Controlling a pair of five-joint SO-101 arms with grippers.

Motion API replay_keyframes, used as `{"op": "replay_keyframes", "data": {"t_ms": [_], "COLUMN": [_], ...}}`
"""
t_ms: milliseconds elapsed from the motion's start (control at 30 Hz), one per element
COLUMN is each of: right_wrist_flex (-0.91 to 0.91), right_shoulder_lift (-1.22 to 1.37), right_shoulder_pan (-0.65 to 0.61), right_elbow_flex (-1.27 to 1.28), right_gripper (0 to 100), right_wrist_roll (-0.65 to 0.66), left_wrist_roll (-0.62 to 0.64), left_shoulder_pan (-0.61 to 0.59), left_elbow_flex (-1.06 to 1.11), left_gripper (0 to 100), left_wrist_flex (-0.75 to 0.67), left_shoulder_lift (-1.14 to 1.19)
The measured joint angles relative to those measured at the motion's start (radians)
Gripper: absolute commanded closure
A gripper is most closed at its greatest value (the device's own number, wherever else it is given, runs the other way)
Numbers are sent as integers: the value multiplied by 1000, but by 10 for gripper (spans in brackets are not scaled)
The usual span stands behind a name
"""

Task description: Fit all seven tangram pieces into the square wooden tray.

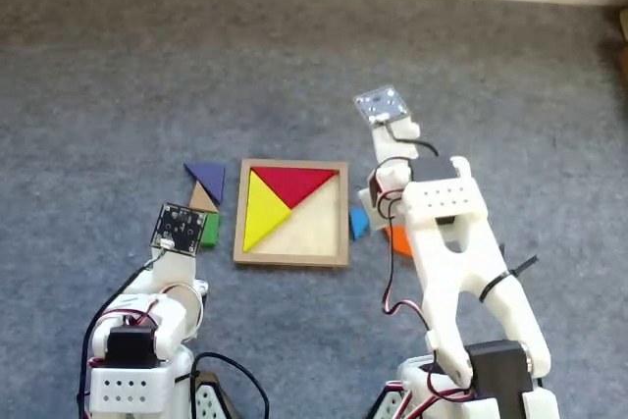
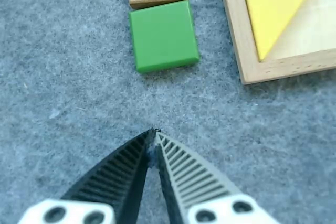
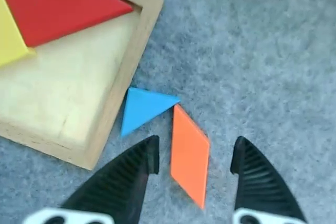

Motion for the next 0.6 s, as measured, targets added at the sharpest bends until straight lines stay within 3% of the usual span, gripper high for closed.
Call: {"op": "replay_keyframes", "data": {"t_ms": [333, 600], "right_wrist_flex": [-17, -89], "right_shoulder_lift": [0, 155], "right_shoulder_pan": [-41, -97], "right_elbow_flex": [2, 2], "right_gripper": [775, 775], "right_wrist_roll": [-14, -307], "left_wrist_roll": [0, 0], "left_shoulder_pan": [0, 0], "left_elbow_flex": [0, 0], "left_gripper": [994, 994], "left_wrist_flex": [0, 0], "left_shoulder_lift": [0, 0]}}
